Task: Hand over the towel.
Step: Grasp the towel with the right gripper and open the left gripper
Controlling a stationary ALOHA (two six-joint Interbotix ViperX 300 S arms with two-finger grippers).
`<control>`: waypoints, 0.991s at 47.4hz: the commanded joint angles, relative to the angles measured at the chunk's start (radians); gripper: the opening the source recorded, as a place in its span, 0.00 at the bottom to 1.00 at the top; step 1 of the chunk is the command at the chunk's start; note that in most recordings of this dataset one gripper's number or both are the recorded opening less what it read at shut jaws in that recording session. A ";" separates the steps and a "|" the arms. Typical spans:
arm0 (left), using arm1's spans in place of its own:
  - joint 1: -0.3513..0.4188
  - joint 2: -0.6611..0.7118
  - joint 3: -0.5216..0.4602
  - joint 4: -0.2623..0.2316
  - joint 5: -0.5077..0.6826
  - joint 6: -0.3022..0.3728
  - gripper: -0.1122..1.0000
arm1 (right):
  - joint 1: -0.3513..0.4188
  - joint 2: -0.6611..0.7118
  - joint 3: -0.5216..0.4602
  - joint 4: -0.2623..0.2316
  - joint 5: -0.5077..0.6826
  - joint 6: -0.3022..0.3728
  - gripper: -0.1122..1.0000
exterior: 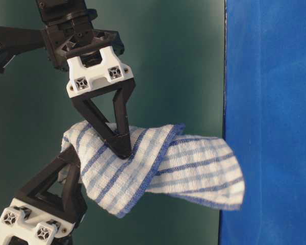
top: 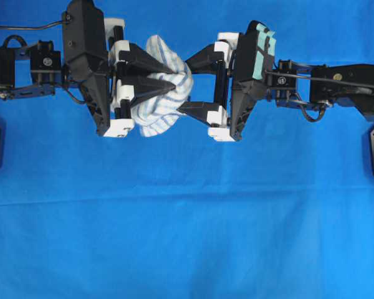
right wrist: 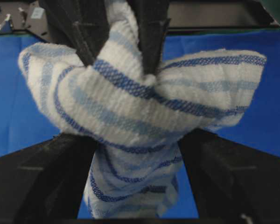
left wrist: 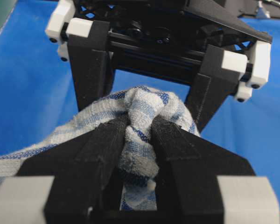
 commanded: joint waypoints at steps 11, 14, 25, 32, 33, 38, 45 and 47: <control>-0.014 -0.015 -0.012 0.002 -0.025 0.000 0.20 | 0.002 -0.011 -0.021 -0.003 0.025 0.006 0.24; -0.014 -0.015 -0.012 0.002 -0.031 0.000 0.20 | 0.002 -0.012 -0.021 -0.003 0.028 0.006 0.20; 0.005 -0.015 -0.014 0.000 -0.066 -0.002 0.20 | 0.002 -0.015 -0.020 -0.003 0.028 0.008 0.20; 0.006 -0.017 -0.012 0.000 -0.075 -0.002 0.20 | 0.003 -0.044 0.003 -0.003 0.023 0.014 0.20; 0.005 -0.017 -0.011 -0.002 -0.075 -0.003 0.22 | 0.002 -0.051 0.008 -0.003 0.023 0.014 0.20; -0.008 -0.028 0.000 -0.003 -0.095 -0.017 0.46 | 0.002 -0.092 0.040 -0.003 0.023 0.018 0.20; -0.017 -0.067 0.046 -0.003 -0.126 -0.015 0.84 | 0.002 -0.183 0.123 0.000 0.023 0.021 0.20; -0.021 -0.084 0.061 -0.003 -0.127 -0.017 0.90 | 0.002 -0.212 0.149 0.003 0.023 0.023 0.20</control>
